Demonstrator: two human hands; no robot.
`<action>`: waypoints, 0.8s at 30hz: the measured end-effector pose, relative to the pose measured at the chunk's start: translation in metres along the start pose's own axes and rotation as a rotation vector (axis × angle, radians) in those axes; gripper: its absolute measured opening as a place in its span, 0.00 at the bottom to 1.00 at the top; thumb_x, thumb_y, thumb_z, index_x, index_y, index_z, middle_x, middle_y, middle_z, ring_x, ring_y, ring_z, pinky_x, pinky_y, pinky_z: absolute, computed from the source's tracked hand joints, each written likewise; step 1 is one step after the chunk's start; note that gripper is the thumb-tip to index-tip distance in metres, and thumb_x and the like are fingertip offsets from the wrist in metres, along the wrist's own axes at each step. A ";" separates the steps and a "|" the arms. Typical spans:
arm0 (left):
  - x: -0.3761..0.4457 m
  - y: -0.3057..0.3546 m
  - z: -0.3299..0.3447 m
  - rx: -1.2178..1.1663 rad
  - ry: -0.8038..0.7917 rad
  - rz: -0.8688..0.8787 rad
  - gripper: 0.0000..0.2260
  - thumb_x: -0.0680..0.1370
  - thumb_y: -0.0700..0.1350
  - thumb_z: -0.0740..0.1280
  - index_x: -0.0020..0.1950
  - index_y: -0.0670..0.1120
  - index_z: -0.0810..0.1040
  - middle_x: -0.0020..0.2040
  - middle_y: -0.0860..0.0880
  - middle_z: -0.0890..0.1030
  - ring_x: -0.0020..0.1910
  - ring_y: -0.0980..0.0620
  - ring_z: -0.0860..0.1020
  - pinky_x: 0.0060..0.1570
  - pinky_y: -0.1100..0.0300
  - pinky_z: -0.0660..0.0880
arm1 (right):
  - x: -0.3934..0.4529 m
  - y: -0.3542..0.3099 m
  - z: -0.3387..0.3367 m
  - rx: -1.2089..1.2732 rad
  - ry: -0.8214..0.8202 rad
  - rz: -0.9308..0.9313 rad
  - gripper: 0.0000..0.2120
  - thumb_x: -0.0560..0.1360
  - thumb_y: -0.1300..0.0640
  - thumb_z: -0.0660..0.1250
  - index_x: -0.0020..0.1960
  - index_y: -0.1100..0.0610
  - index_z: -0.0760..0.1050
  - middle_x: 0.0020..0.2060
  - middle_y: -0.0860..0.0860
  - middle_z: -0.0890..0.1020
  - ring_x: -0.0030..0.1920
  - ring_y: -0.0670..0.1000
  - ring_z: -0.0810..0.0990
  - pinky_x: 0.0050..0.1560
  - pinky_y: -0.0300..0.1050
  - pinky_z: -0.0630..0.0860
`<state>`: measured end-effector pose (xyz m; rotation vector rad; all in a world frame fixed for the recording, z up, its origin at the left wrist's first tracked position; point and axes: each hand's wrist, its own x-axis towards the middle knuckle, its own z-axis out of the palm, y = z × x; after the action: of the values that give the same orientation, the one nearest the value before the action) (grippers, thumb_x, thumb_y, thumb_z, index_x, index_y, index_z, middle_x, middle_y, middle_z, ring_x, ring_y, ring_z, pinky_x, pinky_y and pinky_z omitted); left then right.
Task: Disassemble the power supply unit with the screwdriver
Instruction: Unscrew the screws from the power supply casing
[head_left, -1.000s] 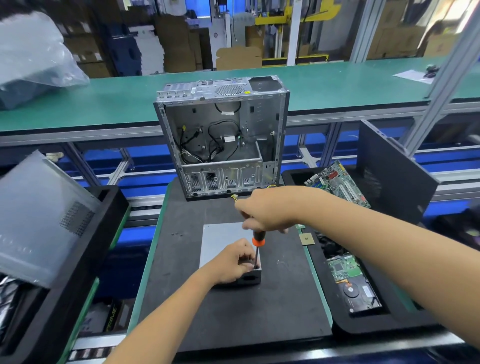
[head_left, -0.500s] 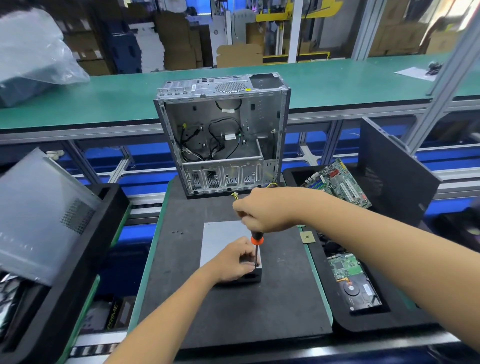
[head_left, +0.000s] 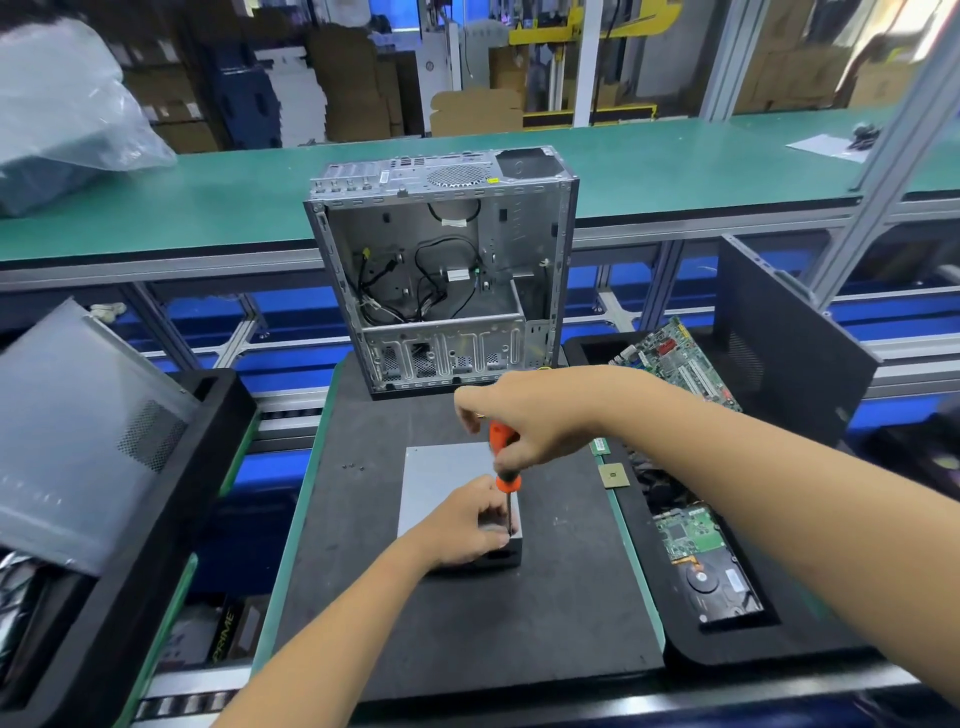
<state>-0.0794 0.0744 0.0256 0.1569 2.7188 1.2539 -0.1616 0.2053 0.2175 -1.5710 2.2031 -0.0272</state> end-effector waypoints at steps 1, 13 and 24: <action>0.000 0.002 -0.001 -0.011 0.004 0.000 0.05 0.72 0.34 0.68 0.47 0.39 0.79 0.51 0.45 0.76 0.50 0.51 0.75 0.54 0.59 0.73 | 0.000 0.001 0.000 0.054 0.002 -0.037 0.15 0.72 0.59 0.69 0.54 0.54 0.67 0.41 0.44 0.82 0.42 0.48 0.75 0.39 0.41 0.71; 0.001 -0.001 0.003 0.005 0.040 0.012 0.05 0.70 0.36 0.70 0.45 0.38 0.78 0.47 0.51 0.73 0.44 0.60 0.72 0.48 0.66 0.71 | 0.000 0.003 0.001 0.014 -0.022 0.098 0.08 0.76 0.54 0.63 0.53 0.55 0.68 0.34 0.47 0.76 0.33 0.51 0.78 0.31 0.44 0.66; 0.002 -0.005 0.005 0.003 0.051 0.005 0.07 0.70 0.37 0.72 0.45 0.37 0.77 0.47 0.50 0.74 0.46 0.54 0.74 0.51 0.60 0.72 | -0.003 0.003 0.006 -0.086 0.029 0.023 0.05 0.78 0.54 0.61 0.50 0.56 0.69 0.33 0.42 0.75 0.40 0.51 0.79 0.39 0.46 0.72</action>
<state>-0.0802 0.0754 0.0187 0.1339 2.7651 1.2726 -0.1614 0.2103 0.2118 -1.5998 2.2722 0.0521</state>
